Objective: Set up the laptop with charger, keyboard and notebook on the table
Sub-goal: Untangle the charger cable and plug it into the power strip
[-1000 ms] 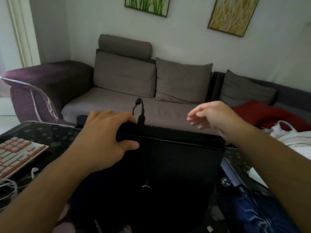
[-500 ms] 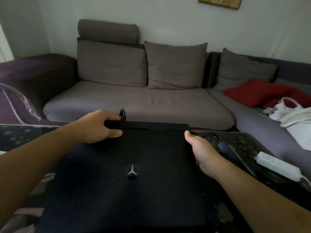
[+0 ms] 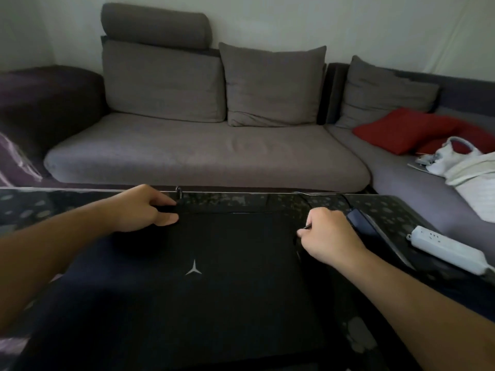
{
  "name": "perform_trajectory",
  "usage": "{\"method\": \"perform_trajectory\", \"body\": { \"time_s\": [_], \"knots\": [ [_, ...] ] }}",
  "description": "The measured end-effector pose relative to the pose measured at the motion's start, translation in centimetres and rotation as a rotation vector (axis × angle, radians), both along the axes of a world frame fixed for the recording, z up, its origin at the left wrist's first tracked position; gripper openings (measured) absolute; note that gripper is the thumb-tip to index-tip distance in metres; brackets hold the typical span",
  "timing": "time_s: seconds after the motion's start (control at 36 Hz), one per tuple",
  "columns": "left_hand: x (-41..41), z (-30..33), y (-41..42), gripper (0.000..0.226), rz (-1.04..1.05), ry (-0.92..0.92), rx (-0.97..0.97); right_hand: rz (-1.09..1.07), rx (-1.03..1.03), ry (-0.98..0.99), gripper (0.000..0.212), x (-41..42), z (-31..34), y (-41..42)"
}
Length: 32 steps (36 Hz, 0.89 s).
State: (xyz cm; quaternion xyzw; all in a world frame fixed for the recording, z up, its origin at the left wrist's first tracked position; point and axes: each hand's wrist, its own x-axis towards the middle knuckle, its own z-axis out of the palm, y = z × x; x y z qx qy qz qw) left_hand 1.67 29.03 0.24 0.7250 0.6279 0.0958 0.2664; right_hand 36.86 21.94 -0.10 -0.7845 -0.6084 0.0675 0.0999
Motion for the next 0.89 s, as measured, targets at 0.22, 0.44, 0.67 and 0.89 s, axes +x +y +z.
{"method": "perform_trajectory", "body": {
  "time_s": [0.22,0.44,0.67,0.89],
  "knots": [
    [0.7,-1.0,0.2,0.044,0.019,-0.025,-0.013,-0.062,-0.362,-0.109,0.02,-1.0,2.1,-0.7],
    [0.6,-1.3,0.1,0.022,0.01,-0.022,0.063,0.015,-0.223,-0.023,0.007,-4.1,0.8,-0.8],
    [1.0,0.2,-1.5,0.025,0.048,-0.024,0.165,0.001,-0.213,-0.001,0.032,-4.8,0.0,-2.5],
    [-1.1,-2.8,-7.3,0.082,0.54,0.182,-0.002,-0.027,-0.284,0.004,0.055,-5.9,-0.7,-5.7]
  ]
}}
